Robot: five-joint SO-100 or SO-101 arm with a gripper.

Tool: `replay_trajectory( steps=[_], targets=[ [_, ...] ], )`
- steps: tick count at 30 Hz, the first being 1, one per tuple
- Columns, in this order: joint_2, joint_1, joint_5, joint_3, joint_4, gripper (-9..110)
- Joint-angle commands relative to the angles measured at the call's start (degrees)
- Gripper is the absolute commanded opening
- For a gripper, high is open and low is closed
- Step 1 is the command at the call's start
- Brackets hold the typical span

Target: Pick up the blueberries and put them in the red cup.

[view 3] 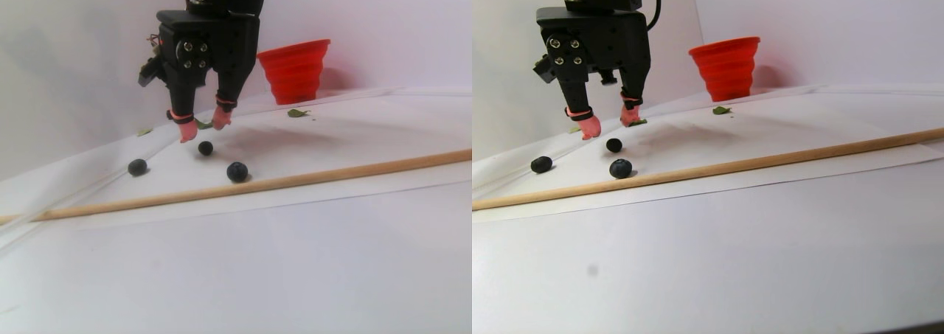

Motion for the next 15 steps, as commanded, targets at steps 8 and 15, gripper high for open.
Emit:
replay_trajectory(
  steps=[8,15],
  targets=[
    [-2.4,-0.7,-0.7,-2.7,-3.2,18],
    [-4.7,-1.1,-1.4,-2.8,-5.4,18]
  ],
)
